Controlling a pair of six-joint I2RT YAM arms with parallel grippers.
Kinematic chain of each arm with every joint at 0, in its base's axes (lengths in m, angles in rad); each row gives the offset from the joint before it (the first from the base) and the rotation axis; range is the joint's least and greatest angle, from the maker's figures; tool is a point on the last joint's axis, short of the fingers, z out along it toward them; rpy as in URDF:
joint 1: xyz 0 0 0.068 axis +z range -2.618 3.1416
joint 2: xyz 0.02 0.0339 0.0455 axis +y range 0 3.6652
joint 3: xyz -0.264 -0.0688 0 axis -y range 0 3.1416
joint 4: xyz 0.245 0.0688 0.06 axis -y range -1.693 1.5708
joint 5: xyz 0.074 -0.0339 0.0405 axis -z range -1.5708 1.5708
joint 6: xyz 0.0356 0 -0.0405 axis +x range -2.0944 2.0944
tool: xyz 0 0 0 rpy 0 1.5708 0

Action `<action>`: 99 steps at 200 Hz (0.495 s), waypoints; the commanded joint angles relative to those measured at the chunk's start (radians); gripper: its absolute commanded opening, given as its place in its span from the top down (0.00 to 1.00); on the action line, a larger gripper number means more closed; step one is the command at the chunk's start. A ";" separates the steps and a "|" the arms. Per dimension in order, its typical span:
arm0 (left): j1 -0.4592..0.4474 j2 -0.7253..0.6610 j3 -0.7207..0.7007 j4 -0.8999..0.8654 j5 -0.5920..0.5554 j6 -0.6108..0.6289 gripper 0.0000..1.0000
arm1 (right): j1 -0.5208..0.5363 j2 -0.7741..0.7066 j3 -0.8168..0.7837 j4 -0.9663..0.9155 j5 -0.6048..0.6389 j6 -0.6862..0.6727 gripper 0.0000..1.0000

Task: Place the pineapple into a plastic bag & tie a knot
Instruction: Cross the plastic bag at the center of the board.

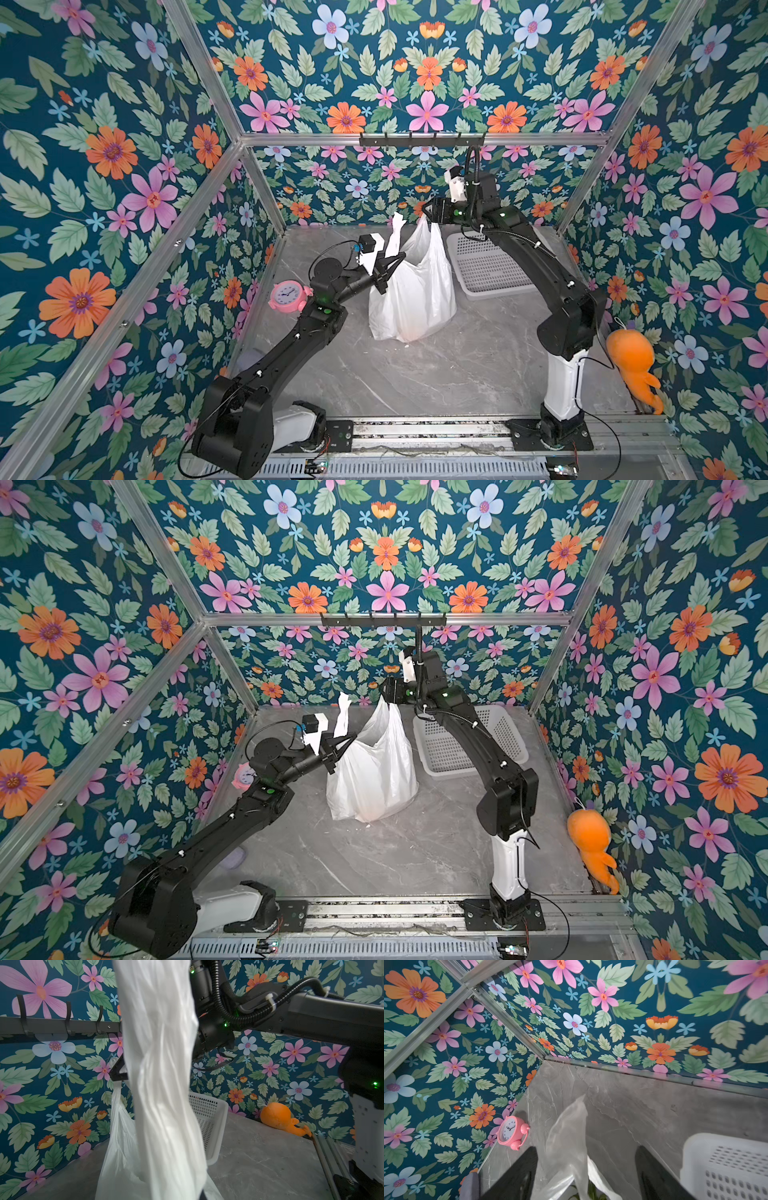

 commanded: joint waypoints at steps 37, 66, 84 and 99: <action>0.002 -0.014 -0.007 0.022 0.018 -0.004 1.00 | 0.000 0.085 0.085 0.062 -0.076 -0.001 0.55; 0.009 -0.028 -0.017 0.021 0.020 -0.006 1.00 | 0.000 0.062 0.056 0.121 -0.030 -0.011 0.91; 0.019 -0.052 -0.029 0.016 0.014 -0.010 1.00 | -0.001 0.000 0.004 0.130 0.001 -0.036 1.00; 0.027 -0.075 -0.032 0.002 -0.003 -0.011 1.00 | 0.001 -0.085 -0.051 0.112 0.023 -0.060 1.00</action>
